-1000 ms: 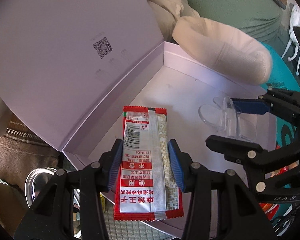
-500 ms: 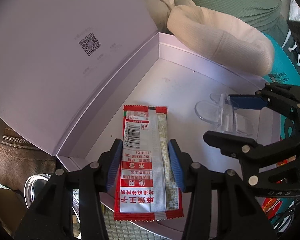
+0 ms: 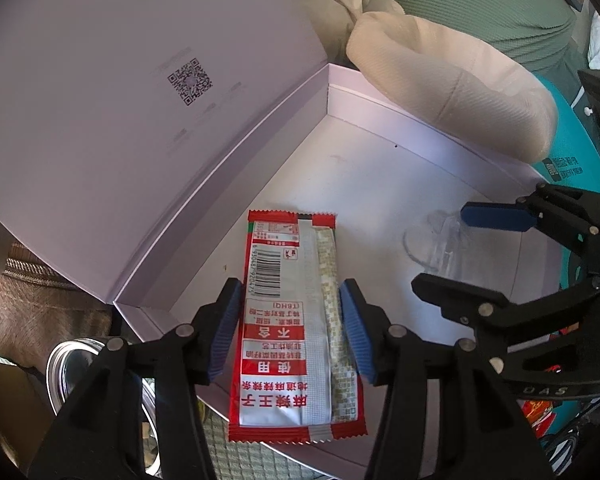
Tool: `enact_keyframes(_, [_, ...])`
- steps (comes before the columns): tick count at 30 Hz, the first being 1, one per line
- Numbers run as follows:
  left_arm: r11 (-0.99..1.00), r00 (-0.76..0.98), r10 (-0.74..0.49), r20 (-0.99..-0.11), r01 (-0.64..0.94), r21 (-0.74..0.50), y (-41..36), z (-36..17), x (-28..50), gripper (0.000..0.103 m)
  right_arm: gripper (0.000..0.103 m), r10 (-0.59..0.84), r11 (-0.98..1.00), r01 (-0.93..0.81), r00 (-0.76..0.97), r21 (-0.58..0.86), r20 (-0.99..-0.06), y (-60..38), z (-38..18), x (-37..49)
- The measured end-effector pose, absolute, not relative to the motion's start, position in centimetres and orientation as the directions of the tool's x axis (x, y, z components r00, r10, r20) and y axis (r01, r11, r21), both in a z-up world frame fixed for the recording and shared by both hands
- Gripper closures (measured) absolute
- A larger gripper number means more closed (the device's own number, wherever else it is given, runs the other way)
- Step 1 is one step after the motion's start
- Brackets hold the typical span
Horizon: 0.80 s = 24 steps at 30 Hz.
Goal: Organize objects
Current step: 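Open the left gripper over the box while right gripper releases the plastic piece, then withdraw both open grippers from the box back toward the snack pile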
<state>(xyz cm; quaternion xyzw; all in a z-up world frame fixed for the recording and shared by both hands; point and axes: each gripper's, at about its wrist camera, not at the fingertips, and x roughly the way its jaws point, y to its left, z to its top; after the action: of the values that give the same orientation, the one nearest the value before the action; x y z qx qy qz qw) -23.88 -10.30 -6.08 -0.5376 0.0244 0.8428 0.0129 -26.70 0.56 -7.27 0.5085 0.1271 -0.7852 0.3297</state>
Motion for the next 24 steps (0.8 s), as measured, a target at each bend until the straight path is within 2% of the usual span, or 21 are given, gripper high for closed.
enact_keyframes(10, [-0.997, -0.438, -0.056, -0.897, -0.031, 0.077, -9.0, -4.6, -23.6, 0.043, 0.033, -0.385, -0.751, 0.651, -0.297, 0.11, -0.874, 1.5, -6.1, -25.4])
enact_keyframes(21, [-0.997, -0.501, -0.064, -0.863, 0.003, 0.072, -9.9, -0.9, -22.0, 0.042, 0.033, -0.407, -0.754, 0.652, -0.362, 0.085, -0.839, 1.8, -2.9, -22.0])
enact_keyframes(24, [-0.998, -0.518, -0.057, -0.853, 0.013, 0.058, -10.6, 0.5, -18.5, 0.042, 0.033, -0.414, -0.755, 0.651, -0.384, 0.076, -0.825, 1.1, -1.8, -21.8])
